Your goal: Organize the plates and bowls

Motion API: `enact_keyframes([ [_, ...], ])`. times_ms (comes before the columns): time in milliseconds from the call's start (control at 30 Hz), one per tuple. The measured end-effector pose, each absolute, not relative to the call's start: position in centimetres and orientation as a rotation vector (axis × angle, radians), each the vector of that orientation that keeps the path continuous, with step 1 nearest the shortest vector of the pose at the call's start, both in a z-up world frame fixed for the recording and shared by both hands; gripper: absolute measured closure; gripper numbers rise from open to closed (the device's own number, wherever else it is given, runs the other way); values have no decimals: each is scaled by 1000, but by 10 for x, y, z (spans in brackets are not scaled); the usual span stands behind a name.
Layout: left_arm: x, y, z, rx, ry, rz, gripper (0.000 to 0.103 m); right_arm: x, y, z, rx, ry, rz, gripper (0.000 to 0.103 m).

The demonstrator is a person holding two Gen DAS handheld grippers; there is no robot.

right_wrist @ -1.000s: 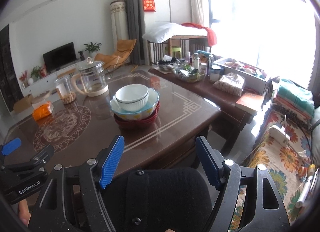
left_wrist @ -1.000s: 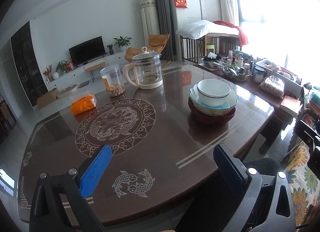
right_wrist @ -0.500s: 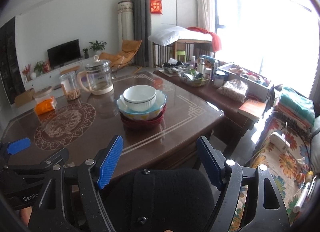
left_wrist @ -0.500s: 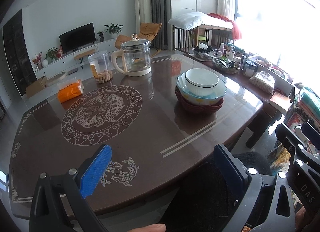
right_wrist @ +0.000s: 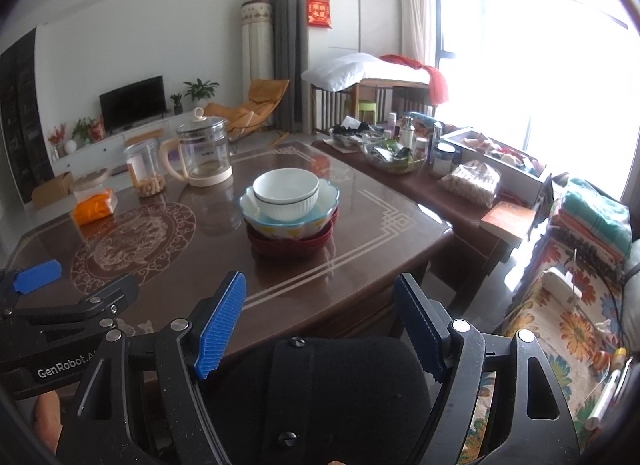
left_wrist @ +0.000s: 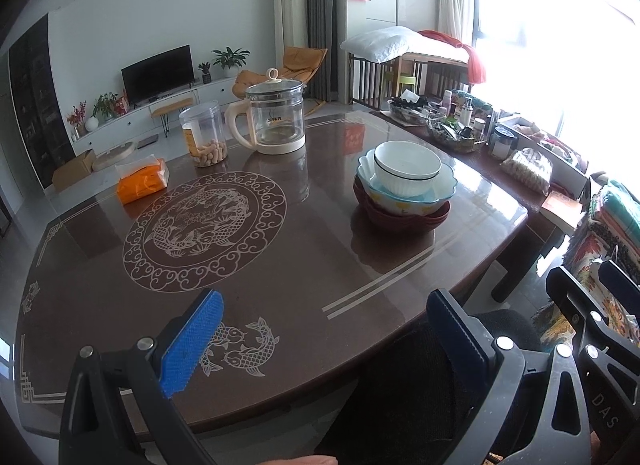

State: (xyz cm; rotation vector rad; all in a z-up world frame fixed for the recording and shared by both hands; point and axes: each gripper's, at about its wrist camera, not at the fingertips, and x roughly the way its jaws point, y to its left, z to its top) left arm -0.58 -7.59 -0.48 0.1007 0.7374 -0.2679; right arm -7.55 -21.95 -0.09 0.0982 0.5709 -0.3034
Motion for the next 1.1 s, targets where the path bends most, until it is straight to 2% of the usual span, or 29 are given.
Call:
enact_keyframes([
  [1100, -8, -81, -18, 111, 725, -244, 2, -77, -227, -17, 132, 598, -299, 23],
])
